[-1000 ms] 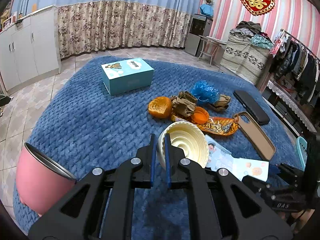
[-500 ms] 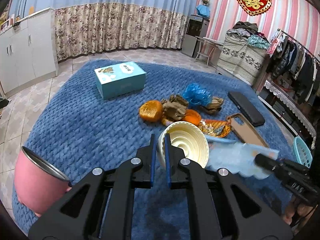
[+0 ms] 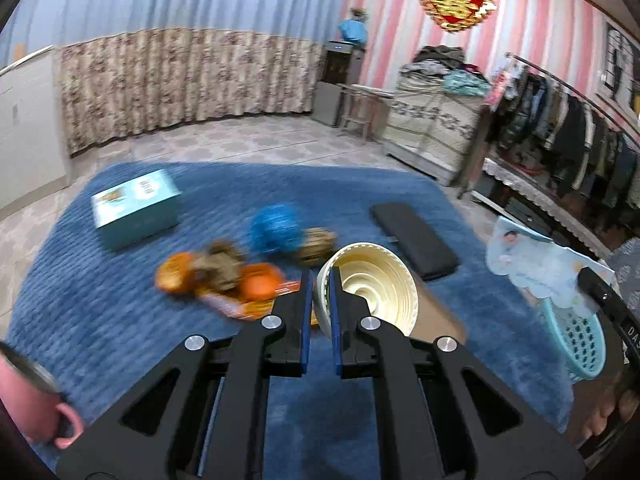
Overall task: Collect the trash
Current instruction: 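Carry the round lid and the printed card over the blue basket, then open the left tool to drop the lid while the right tool releases the card, then move both tools back over the rug toward the orange and snack bag, then close the left tool on the peeled orange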
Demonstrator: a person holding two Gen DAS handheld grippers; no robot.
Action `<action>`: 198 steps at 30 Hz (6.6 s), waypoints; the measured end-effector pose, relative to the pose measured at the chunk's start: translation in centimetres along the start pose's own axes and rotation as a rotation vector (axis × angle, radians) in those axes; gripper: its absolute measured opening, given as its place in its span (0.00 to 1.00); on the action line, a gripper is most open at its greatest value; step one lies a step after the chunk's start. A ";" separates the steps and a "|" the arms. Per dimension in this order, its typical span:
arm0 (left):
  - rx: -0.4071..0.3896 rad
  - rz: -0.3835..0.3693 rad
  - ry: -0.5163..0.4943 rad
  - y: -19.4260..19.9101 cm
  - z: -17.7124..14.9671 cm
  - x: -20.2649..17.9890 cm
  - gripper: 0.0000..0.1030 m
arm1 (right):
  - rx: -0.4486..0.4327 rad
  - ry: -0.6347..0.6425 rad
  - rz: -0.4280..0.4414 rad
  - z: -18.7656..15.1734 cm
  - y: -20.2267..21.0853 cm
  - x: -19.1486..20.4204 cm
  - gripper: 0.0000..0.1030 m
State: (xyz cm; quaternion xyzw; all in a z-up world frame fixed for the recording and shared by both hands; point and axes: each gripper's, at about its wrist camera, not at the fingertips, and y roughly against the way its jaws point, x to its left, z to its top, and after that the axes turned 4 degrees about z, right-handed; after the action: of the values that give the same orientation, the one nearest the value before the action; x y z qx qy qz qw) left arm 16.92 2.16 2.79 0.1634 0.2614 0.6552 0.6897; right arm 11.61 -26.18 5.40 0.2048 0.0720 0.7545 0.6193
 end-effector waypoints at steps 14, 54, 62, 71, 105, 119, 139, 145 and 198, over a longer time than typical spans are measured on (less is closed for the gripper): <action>-0.029 -0.231 -0.144 -1.7 1.3 -15.5 0.07 | -0.101 -0.144 -0.355 0.7 6.8 -12.8 0.06; 0.130 -0.428 -0.407 -7.6 -5.6 -39.1 0.15 | -0.031 -0.416 -0.530 -2.5 8.4 -25.9 0.05; 0.075 -0.366 -0.392 -7.1 -4.3 -37.8 0.61 | -0.018 -0.393 -0.521 -2.3 7.8 -25.4 0.06; -0.002 -0.270 -0.407 -5.5 -3.1 -34.2 0.84 | 0.033 -0.357 -0.502 -2.1 5.8 -24.7 0.08; -0.042 -0.110 -0.207 -2.6 -1.5 -21.8 0.95 | 0.006 -0.189 -0.578 -1.3 4.1 -20.4 0.95; -0.109 -0.002 -0.173 0.8 -1.9 -15.7 0.95 | 0.015 -0.058 -0.526 -1.3 2.9 -15.5 0.95; -0.140 0.316 -0.145 4.3 -2.1 -1.3 0.95 | 0.054 0.095 -0.248 -1.2 -1.4 -3.2 0.95; -0.094 0.369 -0.063 3.3 -2.5 2.9 0.95 | 0.087 0.151 -0.165 -1.3 -3.5 0.7 0.95; 0.045 0.410 0.110 -4.9 -3.5 12.0 0.35 | 0.360 0.179 0.081 -4.5 -17.6 12.4 0.95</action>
State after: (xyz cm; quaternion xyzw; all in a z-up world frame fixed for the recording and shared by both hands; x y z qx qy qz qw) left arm 18.99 13.19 -4.58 0.1924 0.2745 0.7836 0.5231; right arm 23.93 -9.67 -2.38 0.2471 0.2523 0.7690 0.5328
